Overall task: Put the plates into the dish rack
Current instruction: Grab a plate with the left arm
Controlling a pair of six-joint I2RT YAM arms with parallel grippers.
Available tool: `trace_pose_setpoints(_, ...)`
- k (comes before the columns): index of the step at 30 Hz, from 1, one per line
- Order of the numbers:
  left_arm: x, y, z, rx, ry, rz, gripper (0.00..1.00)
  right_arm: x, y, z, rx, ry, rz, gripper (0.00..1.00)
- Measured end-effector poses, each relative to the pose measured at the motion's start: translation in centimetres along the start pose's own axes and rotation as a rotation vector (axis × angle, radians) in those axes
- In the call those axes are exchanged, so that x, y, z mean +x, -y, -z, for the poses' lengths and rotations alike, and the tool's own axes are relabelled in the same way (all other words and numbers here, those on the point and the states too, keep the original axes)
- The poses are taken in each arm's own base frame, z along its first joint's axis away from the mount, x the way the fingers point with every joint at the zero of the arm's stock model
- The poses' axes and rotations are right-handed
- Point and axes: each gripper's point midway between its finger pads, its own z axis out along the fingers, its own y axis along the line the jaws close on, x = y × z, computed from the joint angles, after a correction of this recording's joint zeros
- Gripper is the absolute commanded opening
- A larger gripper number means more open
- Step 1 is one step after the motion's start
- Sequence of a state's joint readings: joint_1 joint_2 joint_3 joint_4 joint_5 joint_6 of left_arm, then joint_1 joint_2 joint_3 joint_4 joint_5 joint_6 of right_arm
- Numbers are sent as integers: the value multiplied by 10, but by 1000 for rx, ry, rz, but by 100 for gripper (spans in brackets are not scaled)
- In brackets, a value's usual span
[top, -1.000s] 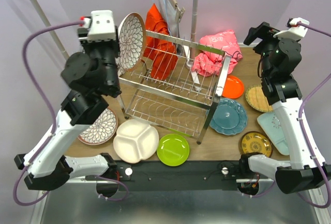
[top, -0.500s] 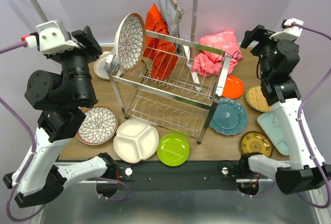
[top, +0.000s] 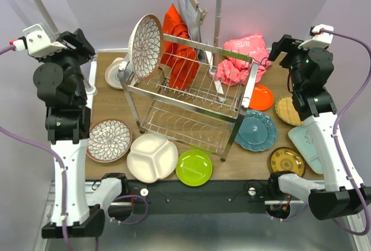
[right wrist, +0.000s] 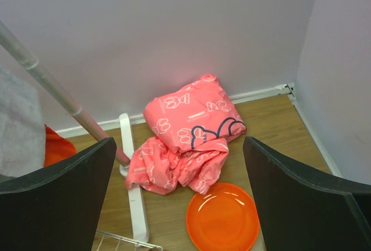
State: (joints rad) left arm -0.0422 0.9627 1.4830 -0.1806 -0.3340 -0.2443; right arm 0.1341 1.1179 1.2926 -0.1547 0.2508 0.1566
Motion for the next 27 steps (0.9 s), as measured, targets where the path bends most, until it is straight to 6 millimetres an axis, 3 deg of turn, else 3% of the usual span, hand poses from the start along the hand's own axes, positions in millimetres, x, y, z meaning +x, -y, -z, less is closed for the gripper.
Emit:
trace_pose_setpoints(2, 24, -16, -10, 4, -36, 42, 70, 3, 2, 0, 1, -11, 3, 100)
trace_pose_setpoints(5, 76, -42, -20, 15, -137, 123, 73, 10, 3, 0, -3, -33, 8, 100)
trace_pose_setpoints(11, 219, -70, -24, 31, -483, 377, 72, 22, -1, 2, -30, -77, 17, 100)
trace_pose_setpoints(14, 277, -84, -18, -17, -623, 434, 72, 29, -1, 2, -33, -102, 21, 100)
trace_pose_setpoints(18, 323, -99, -12, -77, -728, 461, 68, 35, 2, 0, -27, -118, 19, 100)
trace_pose_setpoints(27, 383, -116, -19, -137, -810, 451, 66, 38, 4, -2, -25, -132, -7, 100)
